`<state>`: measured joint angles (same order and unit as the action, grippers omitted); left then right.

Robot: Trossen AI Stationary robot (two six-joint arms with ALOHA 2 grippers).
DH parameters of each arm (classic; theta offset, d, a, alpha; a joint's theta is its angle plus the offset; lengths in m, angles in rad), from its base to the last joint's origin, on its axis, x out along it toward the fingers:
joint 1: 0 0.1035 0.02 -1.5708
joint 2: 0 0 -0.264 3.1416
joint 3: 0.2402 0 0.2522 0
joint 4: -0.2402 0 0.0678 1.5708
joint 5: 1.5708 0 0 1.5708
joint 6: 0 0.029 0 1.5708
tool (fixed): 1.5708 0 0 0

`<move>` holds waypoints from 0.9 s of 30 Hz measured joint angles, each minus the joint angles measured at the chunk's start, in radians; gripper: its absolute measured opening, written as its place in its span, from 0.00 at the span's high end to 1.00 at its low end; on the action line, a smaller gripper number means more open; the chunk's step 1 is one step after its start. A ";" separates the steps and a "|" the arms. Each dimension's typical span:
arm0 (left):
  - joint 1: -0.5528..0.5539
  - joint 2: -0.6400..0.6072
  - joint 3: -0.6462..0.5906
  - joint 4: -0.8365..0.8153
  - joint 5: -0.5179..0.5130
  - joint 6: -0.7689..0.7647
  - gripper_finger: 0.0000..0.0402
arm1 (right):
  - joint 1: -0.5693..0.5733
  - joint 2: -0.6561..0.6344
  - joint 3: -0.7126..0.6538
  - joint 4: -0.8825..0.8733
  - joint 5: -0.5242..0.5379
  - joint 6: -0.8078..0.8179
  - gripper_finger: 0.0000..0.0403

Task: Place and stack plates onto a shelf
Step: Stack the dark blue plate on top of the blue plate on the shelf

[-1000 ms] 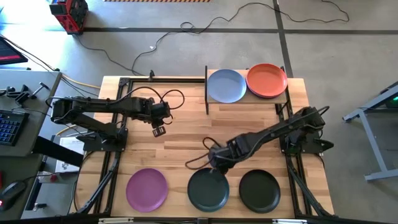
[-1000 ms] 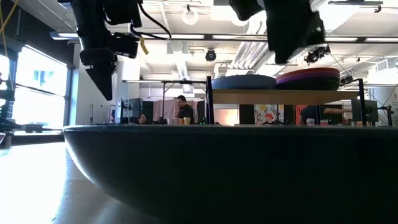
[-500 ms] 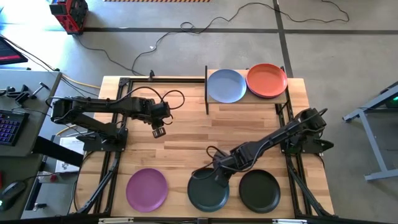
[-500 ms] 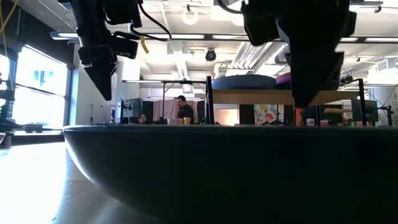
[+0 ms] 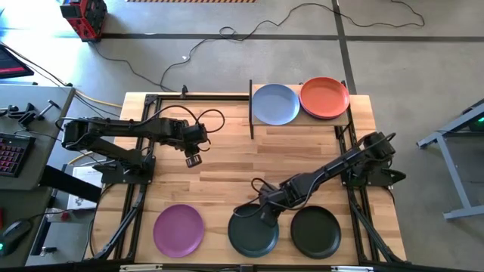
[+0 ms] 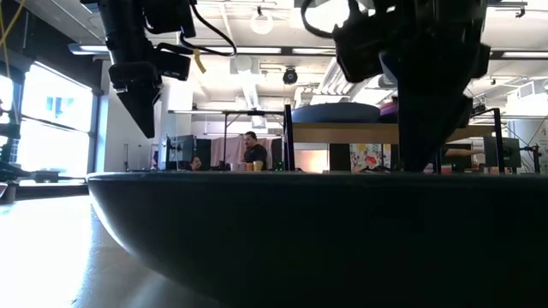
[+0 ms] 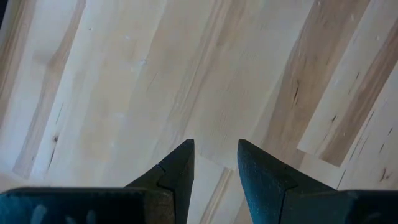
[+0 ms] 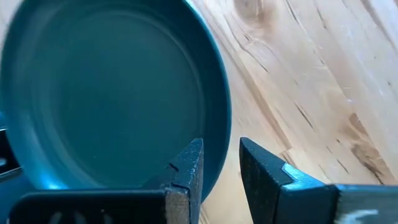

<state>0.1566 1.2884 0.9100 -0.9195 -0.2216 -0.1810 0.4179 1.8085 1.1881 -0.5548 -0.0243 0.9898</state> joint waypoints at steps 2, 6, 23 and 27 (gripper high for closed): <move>0.000 0.000 0.000 0.000 -0.001 0.000 0.72 | 0.000 0.018 0.000 0.013 -0.008 -0.001 0.79; 0.000 0.000 0.000 0.000 -0.001 0.000 0.72 | 0.000 0.045 0.000 0.032 -0.019 0.002 0.79; 0.000 0.000 0.000 0.001 -0.001 0.001 0.72 | -0.001 0.079 0.000 0.044 -0.036 0.041 0.97; 0.000 0.000 0.000 0.001 -0.001 0.002 0.72 | -0.006 0.079 0.000 0.043 -0.040 0.049 0.98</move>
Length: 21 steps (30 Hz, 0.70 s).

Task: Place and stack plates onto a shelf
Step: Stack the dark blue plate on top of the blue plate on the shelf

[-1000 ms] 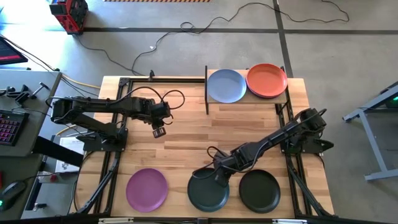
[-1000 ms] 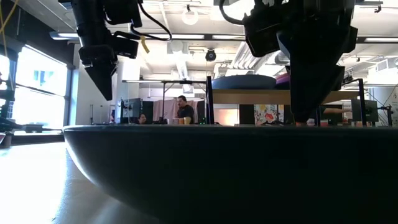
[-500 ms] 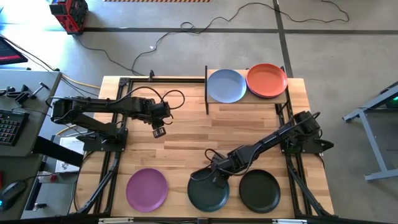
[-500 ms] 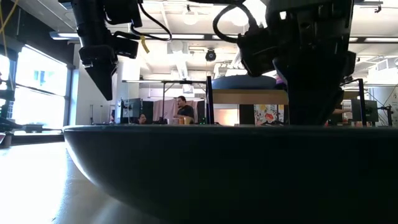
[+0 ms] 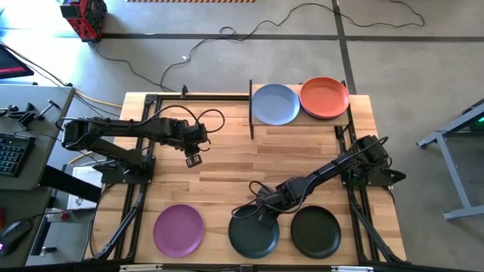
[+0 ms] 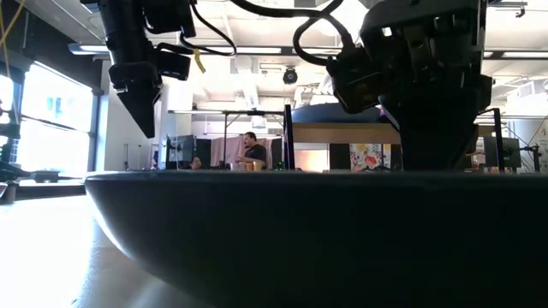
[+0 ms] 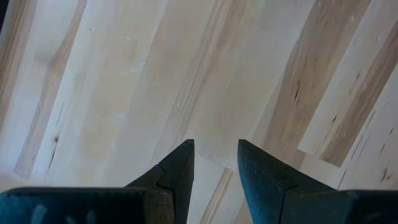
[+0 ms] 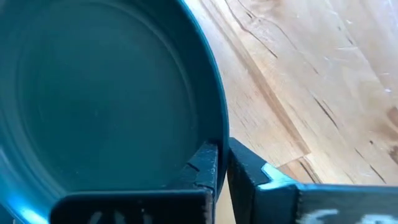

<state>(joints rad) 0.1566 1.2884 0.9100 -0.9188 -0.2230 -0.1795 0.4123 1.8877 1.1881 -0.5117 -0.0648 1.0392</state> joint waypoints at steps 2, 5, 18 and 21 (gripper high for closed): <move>0.000 0.000 0.000 0.000 0.000 0.000 0.72 | -0.006 0.000 0.000 -0.001 -0.014 -0.005 0.99; 0.000 0.000 0.000 0.000 0.000 0.000 0.72 | -0.018 -0.003 0.000 -0.005 -0.023 -0.011 1.00; 0.000 0.000 0.000 0.000 0.000 0.000 0.72 | -0.100 -0.095 0.000 -0.030 -0.013 -0.099 1.00; 0.000 0.000 0.000 0.000 0.000 0.000 0.72 | -0.119 -0.111 0.000 -0.031 -0.013 -0.119 1.00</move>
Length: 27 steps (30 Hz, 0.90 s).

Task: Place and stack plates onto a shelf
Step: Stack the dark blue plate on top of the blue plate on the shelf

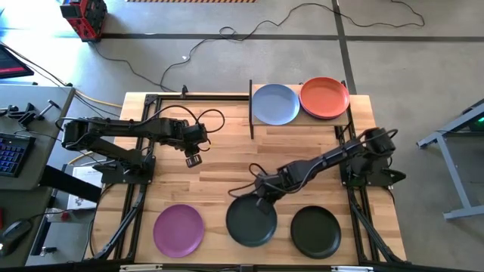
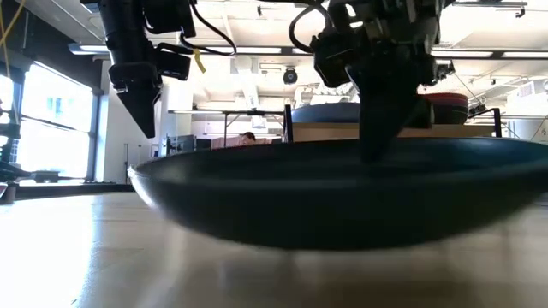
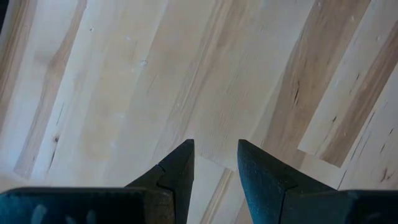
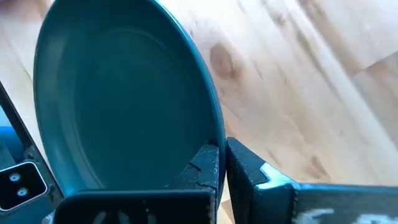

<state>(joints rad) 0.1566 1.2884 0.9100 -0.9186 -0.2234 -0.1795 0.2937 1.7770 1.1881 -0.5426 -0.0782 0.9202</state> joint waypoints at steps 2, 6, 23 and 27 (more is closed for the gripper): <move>0.000 0.000 0.000 0.000 0.000 0.005 0.72 | -0.012 -0.011 0.000 0.000 0.000 -0.014 1.00; 0.000 0.000 0.000 0.000 0.000 0.037 0.72 | -0.041 -0.036 0.000 -0.005 -0.001 -0.040 1.00; 0.044 0.000 0.000 0.004 -0.010 0.099 0.72 | -0.235 -0.240 0.000 -0.045 -0.028 -0.107 1.00; 0.082 0.000 0.000 0.004 -0.010 0.104 0.72 | -0.327 -0.311 0.000 -0.079 -0.043 -0.158 1.00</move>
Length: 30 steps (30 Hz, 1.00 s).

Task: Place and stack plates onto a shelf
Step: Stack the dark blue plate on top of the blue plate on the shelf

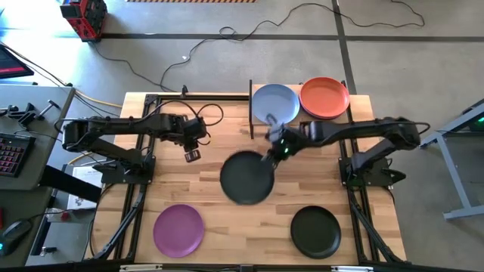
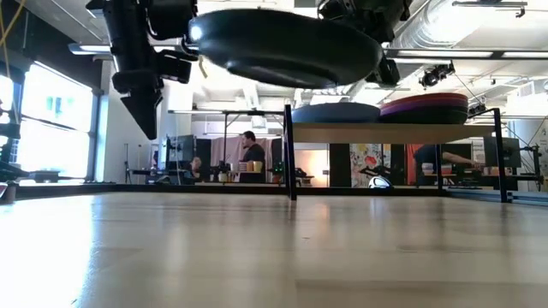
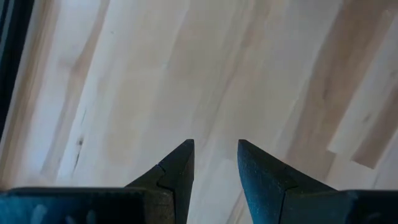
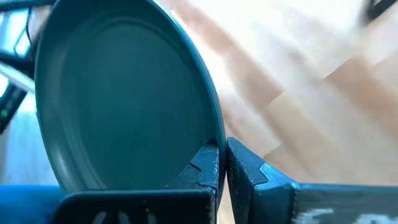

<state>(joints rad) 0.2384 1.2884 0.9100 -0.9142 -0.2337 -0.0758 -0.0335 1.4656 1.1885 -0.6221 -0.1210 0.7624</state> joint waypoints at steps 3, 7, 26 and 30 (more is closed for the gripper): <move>0.030 0.000 0.000 0.000 0.000 0.000 0.72 | -0.081 -0.053 0.000 -0.006 -0.009 -0.050 1.00; 0.068 0.000 0.000 0.000 0.001 0.001 0.72 | -0.199 -0.127 0.000 -0.009 -0.014 -0.113 1.00; 0.213 0.000 0.000 0.000 0.003 -0.001 0.72 | -0.721 -0.250 0.002 0.134 -0.131 -0.367 1.00; 0.236 0.000 0.000 0.000 0.003 -0.001 0.72 | -0.789 -0.242 0.040 0.129 -0.156 -0.424 1.00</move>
<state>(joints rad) 0.4742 1.2884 0.9100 -0.9142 -0.2302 -0.0765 -0.8229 1.2234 1.2286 -0.4931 -0.2775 0.3381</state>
